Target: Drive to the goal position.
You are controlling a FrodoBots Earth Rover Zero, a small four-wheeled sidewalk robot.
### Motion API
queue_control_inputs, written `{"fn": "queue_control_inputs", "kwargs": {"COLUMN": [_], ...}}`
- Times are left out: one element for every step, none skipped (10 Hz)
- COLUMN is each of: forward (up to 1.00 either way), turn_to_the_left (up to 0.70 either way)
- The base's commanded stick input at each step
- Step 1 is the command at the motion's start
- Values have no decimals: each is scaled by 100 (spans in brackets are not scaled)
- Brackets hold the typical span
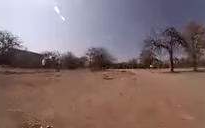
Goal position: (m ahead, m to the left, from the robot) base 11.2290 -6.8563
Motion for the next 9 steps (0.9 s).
{"fn": "queue_control_inputs", "kwargs": {"forward": [100,100,100,100,100,100,100,100,100], "turn_to_the_left": [0,0,0,0,0,0,0,0,0]}}
